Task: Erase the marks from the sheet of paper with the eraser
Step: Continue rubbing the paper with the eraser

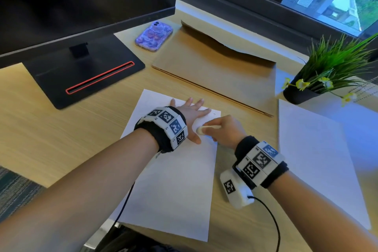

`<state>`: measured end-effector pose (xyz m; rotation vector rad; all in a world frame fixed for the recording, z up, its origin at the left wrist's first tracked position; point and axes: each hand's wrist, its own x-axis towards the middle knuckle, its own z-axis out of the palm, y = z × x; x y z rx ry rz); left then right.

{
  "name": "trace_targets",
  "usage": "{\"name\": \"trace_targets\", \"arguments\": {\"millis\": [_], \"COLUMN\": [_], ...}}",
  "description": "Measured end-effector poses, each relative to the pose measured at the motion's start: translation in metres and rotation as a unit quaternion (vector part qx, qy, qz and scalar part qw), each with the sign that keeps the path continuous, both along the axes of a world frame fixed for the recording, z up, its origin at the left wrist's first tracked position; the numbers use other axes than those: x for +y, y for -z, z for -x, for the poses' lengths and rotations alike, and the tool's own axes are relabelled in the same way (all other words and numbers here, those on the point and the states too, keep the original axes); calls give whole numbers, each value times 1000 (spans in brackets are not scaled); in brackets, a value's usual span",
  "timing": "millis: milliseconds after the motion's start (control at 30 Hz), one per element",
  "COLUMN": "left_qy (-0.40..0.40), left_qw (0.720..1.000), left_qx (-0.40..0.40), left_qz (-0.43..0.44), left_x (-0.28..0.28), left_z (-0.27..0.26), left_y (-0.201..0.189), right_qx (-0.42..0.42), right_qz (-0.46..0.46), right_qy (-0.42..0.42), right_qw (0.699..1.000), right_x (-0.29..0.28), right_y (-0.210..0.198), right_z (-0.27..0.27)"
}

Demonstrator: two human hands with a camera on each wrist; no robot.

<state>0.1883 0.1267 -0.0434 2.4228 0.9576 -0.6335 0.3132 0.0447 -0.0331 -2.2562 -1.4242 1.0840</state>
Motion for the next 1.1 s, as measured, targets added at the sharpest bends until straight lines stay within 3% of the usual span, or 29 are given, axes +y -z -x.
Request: {"name": "trace_targets", "arguments": {"millis": [133, 333, 500, 667, 833, 1100], "left_qy": [-1, 12, 3, 10, -1, -26], "left_qw": [1000, 1000, 1000, 1000, 1000, 999], "left_qx": [-3, 10, 6, 16, 14, 5], "left_qz": [-9, 4, -5, -5, -4, -22], "left_x": [-2, 1, -1, 0, -2, -16], "left_z": [0, -1, -1, -2, -1, -9], "left_y": [0, -1, -1, -3, -3, -7], "right_qx": [-32, -54, -63, -67, -99, -97], "right_qz": [-54, -6, -53, 1, -54, -51], "right_qy": [62, -48, 32, -67, 22, 5], "right_qw": [996, 997, 996, 996, 993, 994], "right_x": [11, -4, 7, -8, 9, 6], "right_y": [-1, 4, -4, -2, -3, -1], "right_z": [-10, 1, -10, -2, -12, -11]}}
